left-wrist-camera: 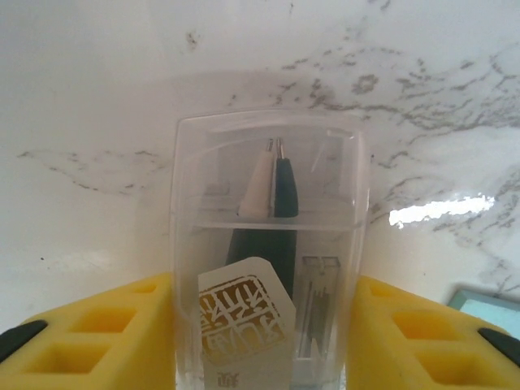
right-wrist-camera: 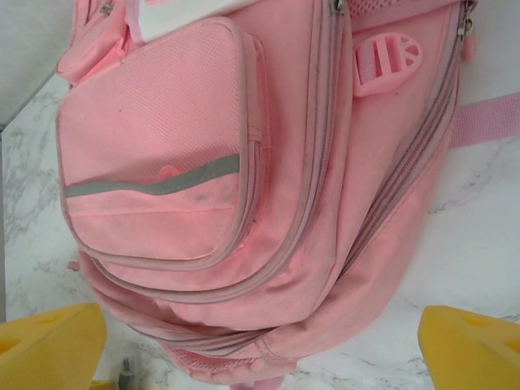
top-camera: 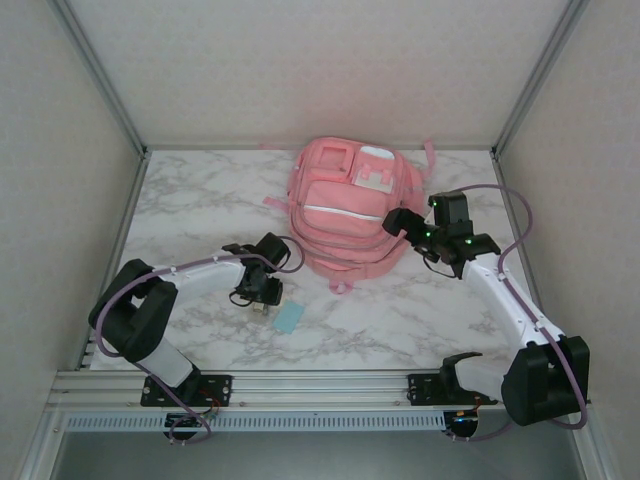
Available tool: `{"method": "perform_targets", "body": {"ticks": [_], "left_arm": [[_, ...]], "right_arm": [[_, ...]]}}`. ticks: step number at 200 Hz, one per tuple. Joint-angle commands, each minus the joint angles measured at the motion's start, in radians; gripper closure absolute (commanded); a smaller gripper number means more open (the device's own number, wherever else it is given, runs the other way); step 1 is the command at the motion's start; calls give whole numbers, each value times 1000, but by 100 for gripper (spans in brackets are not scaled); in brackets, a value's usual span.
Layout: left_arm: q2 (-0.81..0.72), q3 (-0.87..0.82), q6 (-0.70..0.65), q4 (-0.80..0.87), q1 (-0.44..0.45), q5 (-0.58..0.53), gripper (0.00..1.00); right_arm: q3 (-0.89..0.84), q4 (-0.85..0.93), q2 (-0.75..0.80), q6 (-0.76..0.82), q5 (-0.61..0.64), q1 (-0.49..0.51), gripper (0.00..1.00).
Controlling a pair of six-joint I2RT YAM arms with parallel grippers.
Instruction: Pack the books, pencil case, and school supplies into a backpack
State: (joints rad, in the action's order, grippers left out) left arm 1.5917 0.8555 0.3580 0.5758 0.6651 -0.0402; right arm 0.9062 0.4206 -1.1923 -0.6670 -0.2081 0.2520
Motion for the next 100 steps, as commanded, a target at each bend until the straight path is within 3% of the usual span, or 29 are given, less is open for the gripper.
{"method": "perform_targets", "body": {"ticks": [1, 52, 100], "left_arm": [[-4, 46, 62, -21, -18, -49, 57], [-101, 185, 223, -102, -65, 29, 57], [-145, 234, 363, -200, -75, 125, 58]], "right_arm": [[-18, -61, 22, 37, -70, 29, 1], [3, -189, -43, 168, -273, 204, 5], [-25, -337, -97, 271, -226, 427, 5]]}}
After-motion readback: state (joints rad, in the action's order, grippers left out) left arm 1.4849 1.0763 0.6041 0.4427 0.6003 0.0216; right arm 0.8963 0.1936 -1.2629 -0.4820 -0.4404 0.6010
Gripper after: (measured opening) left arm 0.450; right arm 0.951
